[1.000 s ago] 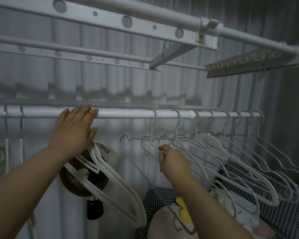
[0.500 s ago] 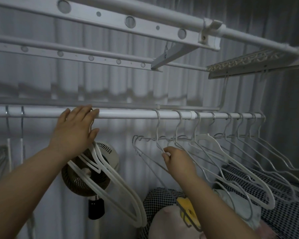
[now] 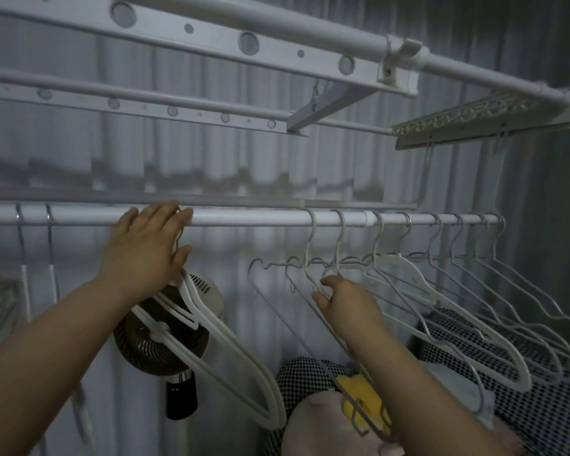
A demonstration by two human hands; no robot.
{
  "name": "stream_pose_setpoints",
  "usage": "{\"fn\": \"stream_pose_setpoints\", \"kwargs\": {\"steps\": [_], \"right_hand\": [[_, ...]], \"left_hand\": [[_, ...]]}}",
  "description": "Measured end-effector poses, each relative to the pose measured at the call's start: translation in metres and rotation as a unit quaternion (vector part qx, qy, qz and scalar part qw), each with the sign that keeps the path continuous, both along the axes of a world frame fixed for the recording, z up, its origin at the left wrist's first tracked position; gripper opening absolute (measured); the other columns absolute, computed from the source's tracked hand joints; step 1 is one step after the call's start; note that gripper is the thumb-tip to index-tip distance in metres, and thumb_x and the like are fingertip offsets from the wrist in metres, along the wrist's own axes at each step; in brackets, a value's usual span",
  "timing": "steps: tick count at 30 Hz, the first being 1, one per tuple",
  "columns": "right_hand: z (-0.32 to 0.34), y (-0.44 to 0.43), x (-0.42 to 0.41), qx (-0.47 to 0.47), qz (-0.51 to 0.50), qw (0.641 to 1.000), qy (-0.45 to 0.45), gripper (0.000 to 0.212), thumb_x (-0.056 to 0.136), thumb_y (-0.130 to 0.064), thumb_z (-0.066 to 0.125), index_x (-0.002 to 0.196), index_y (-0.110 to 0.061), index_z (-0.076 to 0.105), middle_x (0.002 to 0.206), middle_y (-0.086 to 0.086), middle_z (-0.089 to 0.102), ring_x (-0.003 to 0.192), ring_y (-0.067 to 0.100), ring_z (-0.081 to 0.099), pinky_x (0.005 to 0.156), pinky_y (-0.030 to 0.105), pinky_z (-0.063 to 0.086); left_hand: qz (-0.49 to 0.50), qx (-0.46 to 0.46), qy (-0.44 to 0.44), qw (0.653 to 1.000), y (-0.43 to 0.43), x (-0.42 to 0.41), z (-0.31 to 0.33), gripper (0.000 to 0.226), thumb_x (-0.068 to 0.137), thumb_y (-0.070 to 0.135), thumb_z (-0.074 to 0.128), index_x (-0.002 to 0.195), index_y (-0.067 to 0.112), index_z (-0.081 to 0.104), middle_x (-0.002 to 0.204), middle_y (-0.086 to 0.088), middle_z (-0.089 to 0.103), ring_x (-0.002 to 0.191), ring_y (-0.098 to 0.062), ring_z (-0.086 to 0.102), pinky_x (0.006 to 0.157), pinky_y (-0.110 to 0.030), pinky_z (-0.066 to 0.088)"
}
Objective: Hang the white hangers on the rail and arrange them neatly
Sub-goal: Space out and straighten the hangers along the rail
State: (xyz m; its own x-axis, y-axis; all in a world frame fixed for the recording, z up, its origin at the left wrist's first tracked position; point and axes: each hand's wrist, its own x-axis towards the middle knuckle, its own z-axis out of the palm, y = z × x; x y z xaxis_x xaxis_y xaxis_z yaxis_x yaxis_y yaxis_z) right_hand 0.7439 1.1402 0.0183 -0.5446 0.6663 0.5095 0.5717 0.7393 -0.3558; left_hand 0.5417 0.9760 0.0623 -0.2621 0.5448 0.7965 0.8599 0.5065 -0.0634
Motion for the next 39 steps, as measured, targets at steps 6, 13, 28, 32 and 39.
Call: {"fn": "stream_pose_setpoints", "kwargs": {"steps": [6, 13, 28, 32, 39], "right_hand": [[0.024, -0.044, -0.006, 0.076, 0.084, 0.989, 0.097, 0.037, 0.093, -0.027, 0.046, 0.127, -0.013, 0.051, 0.122, 0.006, 0.059, 0.116, 0.019, 0.048, 0.092, 0.023, 0.037], [0.013, -0.093, -0.056, -0.2, 0.245, 0.948, -0.026, 0.04, 0.094, -0.029, 0.045, 0.13, -0.012, 0.048, 0.129, 0.007, 0.056, 0.103, 0.014, 0.058, 0.082, 0.019, 0.04], [-0.011, -0.097, -0.06, -0.242, 0.234, 0.937, 0.097, 0.04, 0.09, -0.013, 0.047, 0.051, -0.011, 0.054, 0.049, -0.001, 0.051, 0.043, 0.008, 0.041, 0.049, 0.017, 0.037], [-0.009, -0.077, -0.041, -0.215, 0.178, 0.954, 0.111, 0.03, 0.09, -0.014, 0.048, 0.065, -0.006, 0.062, 0.045, -0.007, 0.052, 0.039, 0.002, 0.042, 0.049, 0.012, 0.037], [-0.008, -0.056, -0.02, -0.203, 0.123, 0.96, 0.148, 0.026, 0.088, -0.009, 0.051, 0.064, -0.01, 0.059, 0.035, -0.008, 0.05, 0.03, -0.005, 0.045, 0.04, 0.003, 0.034]], "left_hand": [[-0.026, 0.018, -0.018, 0.999, -0.014, 0.001, 0.011, 0.063, 0.083, 0.039, 0.035, 0.137, 0.006, 0.039, 0.143, -0.018, 0.039, 0.13, -0.035, 0.04, 0.109, -0.047, 0.022], [-0.025, -0.067, -0.035, 0.997, -0.041, -0.017, 0.016, 0.064, 0.083, 0.041, 0.026, 0.143, 0.019, 0.027, 0.151, -0.006, 0.027, 0.14, -0.023, 0.023, 0.114, -0.039, 0.008], [0.015, -0.105, 0.065, 0.992, -0.045, -0.031, 0.017, 0.058, 0.074, 0.04, 0.036, 0.108, 0.004, 0.065, 0.097, -0.021, 0.069, 0.084, -0.041, 0.066, 0.076, -0.058, 0.048], [0.005, -0.099, 0.049, 0.994, -0.043, -0.033, 0.015, 0.06, 0.074, 0.042, 0.035, 0.11, 0.004, 0.064, 0.099, -0.021, 0.068, 0.086, -0.041, 0.065, 0.079, -0.058, 0.047], [-0.001, -0.072, 0.048, 0.996, -0.039, -0.032, 0.012, 0.064, 0.073, 0.044, 0.033, 0.114, 0.005, 0.062, 0.104, -0.021, 0.067, 0.093, -0.042, 0.063, 0.085, -0.058, 0.044]]}}
